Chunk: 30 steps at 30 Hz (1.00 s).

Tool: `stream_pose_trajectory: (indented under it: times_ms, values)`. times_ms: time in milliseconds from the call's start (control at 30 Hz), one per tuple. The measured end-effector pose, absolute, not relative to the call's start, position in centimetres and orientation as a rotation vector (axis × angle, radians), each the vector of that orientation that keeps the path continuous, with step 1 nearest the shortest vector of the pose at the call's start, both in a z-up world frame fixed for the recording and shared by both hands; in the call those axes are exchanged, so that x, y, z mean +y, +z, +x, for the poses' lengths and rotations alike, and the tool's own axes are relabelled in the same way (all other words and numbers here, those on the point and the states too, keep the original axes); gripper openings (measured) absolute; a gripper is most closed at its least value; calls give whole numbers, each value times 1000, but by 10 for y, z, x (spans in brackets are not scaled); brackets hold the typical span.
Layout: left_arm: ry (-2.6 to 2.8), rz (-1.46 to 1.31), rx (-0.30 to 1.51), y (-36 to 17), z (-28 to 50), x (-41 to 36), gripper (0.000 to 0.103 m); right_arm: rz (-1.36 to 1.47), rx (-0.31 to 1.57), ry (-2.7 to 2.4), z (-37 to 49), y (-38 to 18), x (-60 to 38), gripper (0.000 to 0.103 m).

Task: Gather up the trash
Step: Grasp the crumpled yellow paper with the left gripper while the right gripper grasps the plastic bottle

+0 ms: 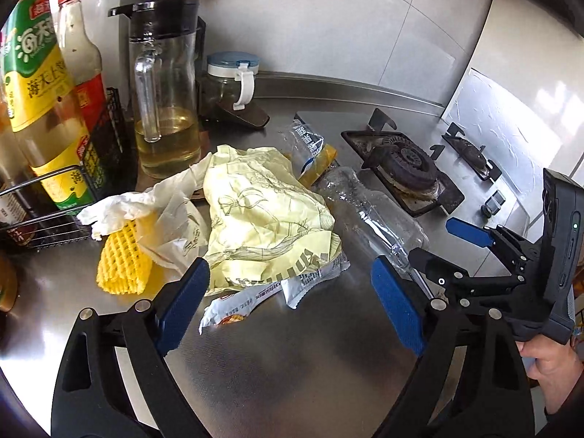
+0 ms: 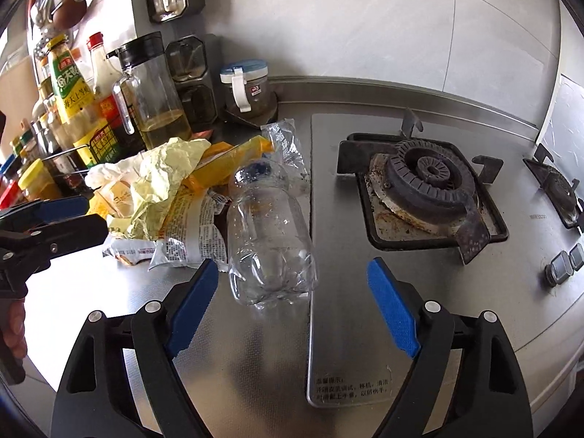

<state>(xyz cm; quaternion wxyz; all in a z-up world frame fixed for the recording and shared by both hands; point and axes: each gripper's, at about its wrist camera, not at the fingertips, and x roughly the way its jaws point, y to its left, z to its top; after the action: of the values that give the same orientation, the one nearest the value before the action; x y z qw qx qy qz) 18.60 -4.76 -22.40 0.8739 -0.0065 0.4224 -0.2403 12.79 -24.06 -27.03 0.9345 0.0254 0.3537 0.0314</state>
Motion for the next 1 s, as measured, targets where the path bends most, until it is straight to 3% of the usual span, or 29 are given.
stream_pose_trajectory:
  times_ms: [133,200,367,467,500,633,1000]
  values:
    - [-522,21,892,-235,197,-63,75,37,731,76,136,-278,-242,84]
    - [-534,35,904,-241,202,-68,58,35,733,87,140,-282,-242,84]
    - [-547,55,908,-247,205,-73,29,56,748,129,148,-289,-240,82]
    - [-556,58,898,-245,204,-73,23,59,746,144,152,-289,-235,77]
    - [-556,60,894,-244,203,-72,16,57,745,151,153,-289,-234,76]
    - [-547,54,879,-239,200,-66,15,47,749,172,159,-291,-229,64]
    - [-511,52,794,-209,174,-52,10,53,672,155,126,-267,-230,62]
